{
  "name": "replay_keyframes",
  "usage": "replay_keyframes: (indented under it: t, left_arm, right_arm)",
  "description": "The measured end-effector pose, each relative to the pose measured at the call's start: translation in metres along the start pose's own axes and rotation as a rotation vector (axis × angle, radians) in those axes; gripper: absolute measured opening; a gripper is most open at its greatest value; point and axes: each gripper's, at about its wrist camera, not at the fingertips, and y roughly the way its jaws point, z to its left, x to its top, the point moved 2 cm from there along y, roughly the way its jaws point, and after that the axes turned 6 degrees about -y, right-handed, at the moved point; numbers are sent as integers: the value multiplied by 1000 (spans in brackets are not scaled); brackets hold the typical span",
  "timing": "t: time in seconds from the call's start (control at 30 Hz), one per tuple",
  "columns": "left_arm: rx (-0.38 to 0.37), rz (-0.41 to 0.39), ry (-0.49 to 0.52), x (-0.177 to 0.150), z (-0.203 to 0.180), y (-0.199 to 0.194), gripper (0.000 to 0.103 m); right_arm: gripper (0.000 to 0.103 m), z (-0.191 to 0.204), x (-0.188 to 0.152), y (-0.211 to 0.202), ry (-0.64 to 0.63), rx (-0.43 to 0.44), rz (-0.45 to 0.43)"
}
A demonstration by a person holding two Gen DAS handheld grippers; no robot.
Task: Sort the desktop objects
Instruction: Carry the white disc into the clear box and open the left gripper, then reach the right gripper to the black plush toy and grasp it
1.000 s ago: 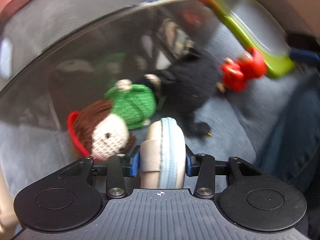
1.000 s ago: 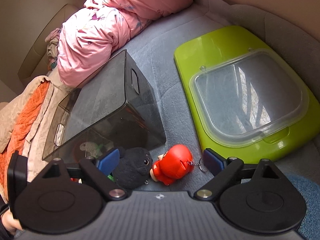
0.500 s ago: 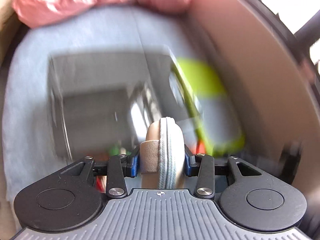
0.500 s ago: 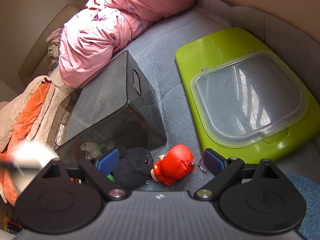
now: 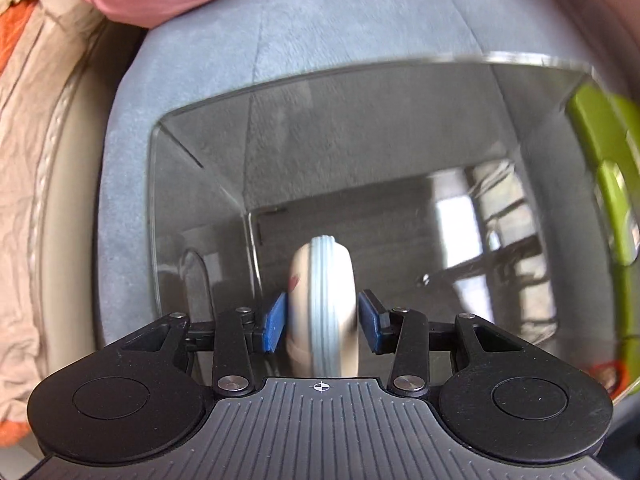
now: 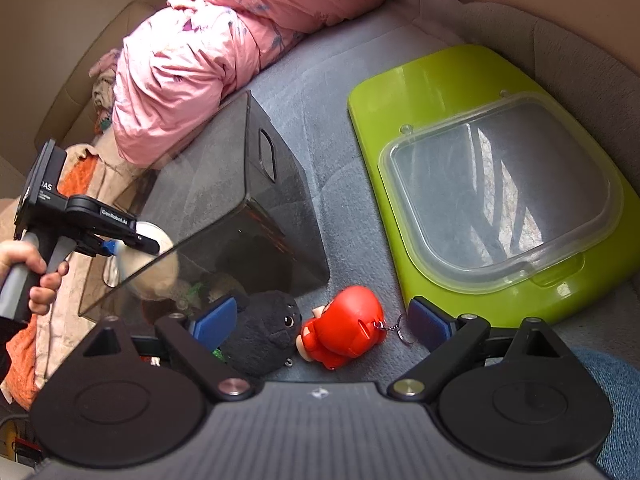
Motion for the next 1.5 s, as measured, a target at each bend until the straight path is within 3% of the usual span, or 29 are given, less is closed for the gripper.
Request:
replay_keyframes:
  t: [0.13,0.3,0.47,0.57,0.63,0.77,0.83,0.97,1.03,1.1,1.23,1.37,1.4,1.5]
  left_arm:
    - [33,-16,37,-11,1,3,45]
    - [-13,-35,2,-13,4,-5,43]
    - [-32,-168,-59,-16,27,-44,44]
    - [-28,-259,-91,-21,47,-74,60]
    - [-40,-299,-121,-25,61,-91,78]
    - [-96,-332,-177,-34,81,-114,85]
    - [-151,-311,-201,-39,84,-119,92]
    - [-322,-224,-235,-63,82,-118,94]
    - [-421,-172,-227,-81,76,-114,96]
    - [-468,-141,-198,-100,67,-108,99]
    - [-493,-27,-106,-145,43,-70,100]
    - [-507,123,-78,-188,16,-22,100]
    - [-496,126,-82,-197,13,-13,100]
    - [-436,86,-111,-209,12,3,100]
  right_arm:
    - [96,1,1,5,-5,-8,26]
    - [96,1,0,3,-4,-7,21]
    - [96,4,0,2,-17,-22,25]
    - [96,6,-1,1,-25,-33,28]
    - [96,8,-1,2,-34,-46,34]
    - [96,13,-1,3,-60,-82,52]
    - [96,15,-1,3,-67,-93,57]
    - [95,25,-1,-1,-82,-89,29]
    - [94,34,-1,-3,-115,-81,17]
    - [94,47,-1,-3,-168,-87,9]
    - [94,75,0,-2,-278,-102,7]
    - [90,102,2,6,-368,-60,36]
    - [86,108,3,10,-392,-64,55]
    - [86,125,-1,31,-483,-106,113]
